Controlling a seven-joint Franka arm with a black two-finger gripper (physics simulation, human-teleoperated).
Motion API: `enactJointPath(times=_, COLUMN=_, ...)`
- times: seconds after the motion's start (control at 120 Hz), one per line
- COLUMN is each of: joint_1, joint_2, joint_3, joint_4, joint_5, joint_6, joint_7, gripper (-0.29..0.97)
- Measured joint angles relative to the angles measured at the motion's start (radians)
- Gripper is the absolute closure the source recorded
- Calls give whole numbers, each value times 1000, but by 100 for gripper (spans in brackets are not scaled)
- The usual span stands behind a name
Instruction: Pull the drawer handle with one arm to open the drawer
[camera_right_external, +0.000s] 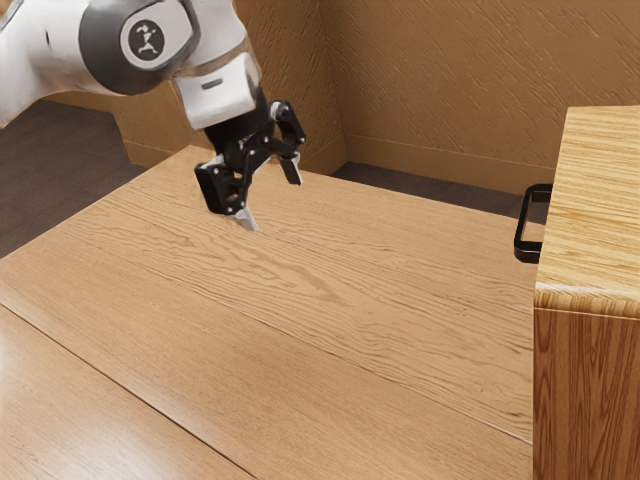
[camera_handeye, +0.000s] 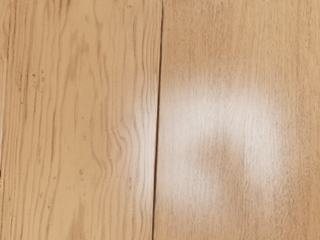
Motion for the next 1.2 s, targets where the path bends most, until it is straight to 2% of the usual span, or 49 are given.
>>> enactJointPath(times=0.142, joint_1=-3, joint_2=38, joint_3=-32, joint_4=30, joint_5=-9, joint_6=41, joint_7=214, gripper=0)
enactJointPath(times=0.308, joint_1=1, joint_2=119, joint_3=-157, joint_4=82, joint_5=-44, joint_6=103, joint_7=438, gripper=4)
enactJointPath(times=0.55, joint_1=49, joint_2=176, joint_3=-204, joint_4=165, joint_5=-237, joint_6=150, joint_7=745, gripper=16)
enactJointPath(times=0.692, joint_1=48, joint_2=226, joint_3=-254, joint_4=213, joint_5=-305, joint_6=160, joint_7=908, gripper=24)
enactJointPath(times=0.908, joint_1=47, joint_2=276, joint_3=-304, joint_4=250, joint_5=-365, joint_6=168, joint_7=1109, gripper=31)
enactJointPath(times=1.2, joint_1=37, joint_2=322, joint_3=-360, joint_4=263, joint_5=-382, joint_6=179, joint_7=1286, gripper=33)
